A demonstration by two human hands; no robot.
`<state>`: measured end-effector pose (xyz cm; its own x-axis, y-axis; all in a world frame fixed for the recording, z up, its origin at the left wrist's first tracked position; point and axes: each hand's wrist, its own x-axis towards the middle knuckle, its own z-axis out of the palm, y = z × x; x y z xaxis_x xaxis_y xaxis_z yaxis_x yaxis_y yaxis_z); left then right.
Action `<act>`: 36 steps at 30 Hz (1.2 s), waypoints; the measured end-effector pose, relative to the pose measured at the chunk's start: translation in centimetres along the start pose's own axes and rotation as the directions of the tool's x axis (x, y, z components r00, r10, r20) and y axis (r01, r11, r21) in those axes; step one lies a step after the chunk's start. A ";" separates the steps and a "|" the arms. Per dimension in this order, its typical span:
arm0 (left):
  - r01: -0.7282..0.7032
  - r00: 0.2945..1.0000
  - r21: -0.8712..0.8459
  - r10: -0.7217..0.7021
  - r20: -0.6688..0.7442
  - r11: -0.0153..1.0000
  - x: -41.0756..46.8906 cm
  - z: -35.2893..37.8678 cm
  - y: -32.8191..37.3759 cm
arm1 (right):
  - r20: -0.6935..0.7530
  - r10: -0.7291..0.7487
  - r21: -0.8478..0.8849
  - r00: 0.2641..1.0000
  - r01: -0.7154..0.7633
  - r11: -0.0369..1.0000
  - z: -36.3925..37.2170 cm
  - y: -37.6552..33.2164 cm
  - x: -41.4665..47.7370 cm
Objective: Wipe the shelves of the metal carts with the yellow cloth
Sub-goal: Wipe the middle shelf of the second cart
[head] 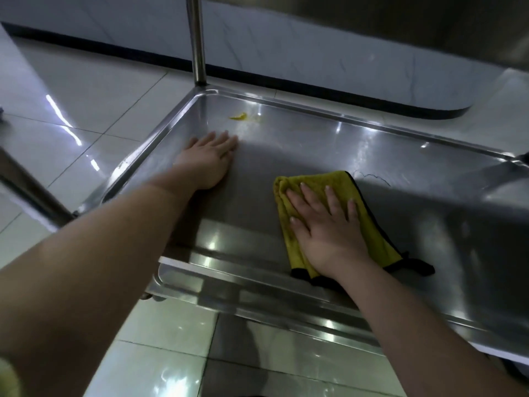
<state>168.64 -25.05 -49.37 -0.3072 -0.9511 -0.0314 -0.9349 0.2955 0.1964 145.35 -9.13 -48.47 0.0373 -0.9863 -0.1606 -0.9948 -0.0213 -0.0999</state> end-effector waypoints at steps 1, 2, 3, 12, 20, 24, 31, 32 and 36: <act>0.045 0.999 0.010 -0.045 -0.003 0.999 -0.6 -0.4 -1.7 | 0.005 0.004 -0.005 1.000 -0.004 1.000 0.0 0.0 -0.1; 0.074 0.997 0.024 -0.074 -0.009 0.997 -1.2 -0.6 -3.0 | 0.012 0.006 -0.013 1.000 -0.006 1.000 -0.1 -0.1 -0.1; 0.087 0.996 0.040 -0.086 -0.017 0.995 -1.5 -0.7 -3.8 | 0.024 0.006 -0.018 1.000 -0.006 1.000 -0.2 -0.3 -0.2; 0.097 0.993 0.066 -0.092 -0.080 0.993 -1.9 -0.2 -4.3 | 0.128 -0.365 -0.019 0.922 0.370 0.929 -0.1 -5.2 -3.3; 0.101 0.990 0.047 -0.095 -0.102 0.994 -2.2 0.4 -4.5 | 0.017 -0.114 0.041 0.993 0.113 0.993 -1.7 -8.2 13.5; 0.093 0.989 0.026 -0.089 -0.115 0.995 -2.3 0.5 -4.4 | 0.002 0.074 0.060 0.997 -0.074 0.995 -2.7 -10.3 19.4; 0.090 0.991 0.007 -0.088 -0.104 0.996 -2.1 0.4 -4.7 | 0.074 -0.176 -0.005 0.982 0.177 0.984 -1.7 -9.9 13.4; 0.085 0.991 0.004 -0.084 -0.104 0.996 -2.1 0.4 -4.7 | 0.078 -0.226 -0.005 0.971 0.227 0.974 -1.4 -9.8 11.1; 0.081 0.992 -0.018 -0.083 -0.093 0.997 -2.1 0.2 -4.8 | 0.148 -0.439 -0.058 0.886 0.451 0.890 -0.8 -9.6 1.9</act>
<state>173.75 -24.42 -50.47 -0.2110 -0.9765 0.0442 -0.9535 0.2155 0.2106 154.86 -10.96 -47.06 0.4843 -0.8402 -0.2441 -0.8745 -0.4736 -0.1050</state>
